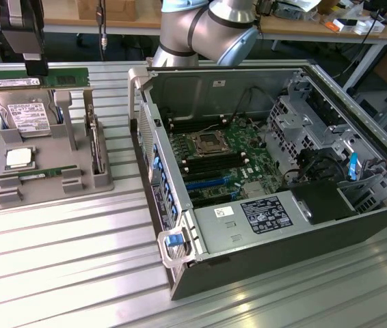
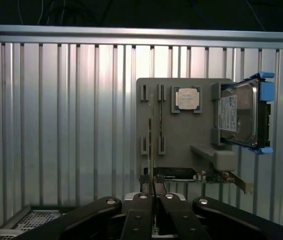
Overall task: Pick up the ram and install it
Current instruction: 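Pick up the ram and move it above insertion slot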
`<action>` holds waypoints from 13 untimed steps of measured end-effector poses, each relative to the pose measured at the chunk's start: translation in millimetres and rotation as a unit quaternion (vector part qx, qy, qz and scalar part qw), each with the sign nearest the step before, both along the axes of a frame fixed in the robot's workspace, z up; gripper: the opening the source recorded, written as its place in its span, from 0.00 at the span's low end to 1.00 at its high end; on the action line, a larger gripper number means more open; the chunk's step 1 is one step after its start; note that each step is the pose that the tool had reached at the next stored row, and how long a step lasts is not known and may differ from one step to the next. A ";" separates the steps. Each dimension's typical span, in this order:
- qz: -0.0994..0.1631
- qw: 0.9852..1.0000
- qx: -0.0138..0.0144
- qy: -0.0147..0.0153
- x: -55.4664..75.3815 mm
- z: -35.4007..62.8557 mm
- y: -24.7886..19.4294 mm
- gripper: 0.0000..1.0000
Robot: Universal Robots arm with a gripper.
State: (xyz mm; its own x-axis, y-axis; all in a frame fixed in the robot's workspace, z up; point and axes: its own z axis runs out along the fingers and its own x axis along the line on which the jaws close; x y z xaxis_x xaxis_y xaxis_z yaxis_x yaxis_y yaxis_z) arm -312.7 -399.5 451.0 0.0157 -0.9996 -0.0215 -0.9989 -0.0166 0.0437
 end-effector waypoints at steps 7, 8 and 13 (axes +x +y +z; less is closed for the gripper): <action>0.000 1.000 0.000 0.000 7.4 0.0 0.0 0.12; 0.000 1.000 0.000 0.000 8.9 0.0 0.0 0.12; 0.000 1.000 0.000 0.000 15.5 0.0 0.0 0.12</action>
State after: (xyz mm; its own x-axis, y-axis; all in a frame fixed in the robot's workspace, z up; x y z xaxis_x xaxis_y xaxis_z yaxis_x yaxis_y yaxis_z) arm -297.3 -399.5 451.0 0.0157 -0.9997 -0.0210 -0.9989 -0.0166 0.0436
